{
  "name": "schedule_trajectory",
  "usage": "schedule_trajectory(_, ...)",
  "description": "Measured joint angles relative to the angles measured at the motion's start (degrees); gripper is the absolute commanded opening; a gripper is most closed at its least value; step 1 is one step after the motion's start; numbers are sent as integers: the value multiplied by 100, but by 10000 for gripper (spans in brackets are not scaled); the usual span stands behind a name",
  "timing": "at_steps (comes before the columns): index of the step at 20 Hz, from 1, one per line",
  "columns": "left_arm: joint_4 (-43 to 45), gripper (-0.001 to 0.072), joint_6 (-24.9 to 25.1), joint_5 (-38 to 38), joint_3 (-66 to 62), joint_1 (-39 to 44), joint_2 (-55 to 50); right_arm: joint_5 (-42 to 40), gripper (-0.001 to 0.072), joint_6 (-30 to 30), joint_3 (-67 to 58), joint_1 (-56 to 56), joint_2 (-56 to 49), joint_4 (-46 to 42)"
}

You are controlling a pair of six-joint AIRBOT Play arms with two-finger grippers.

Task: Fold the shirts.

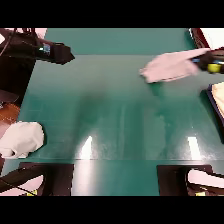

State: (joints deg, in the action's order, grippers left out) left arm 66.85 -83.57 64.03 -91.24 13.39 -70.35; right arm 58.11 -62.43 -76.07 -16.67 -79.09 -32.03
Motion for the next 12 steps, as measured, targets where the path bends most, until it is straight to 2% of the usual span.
schedule_trajectory(6,-7,25,-37,-323,0,442,0,-33,13,31,-398,-1915,-92,-341)
schedule_trajectory(12,-7,25,-52,-385,0,533,0,195,13,52,-1491,-2422,-439,-385)
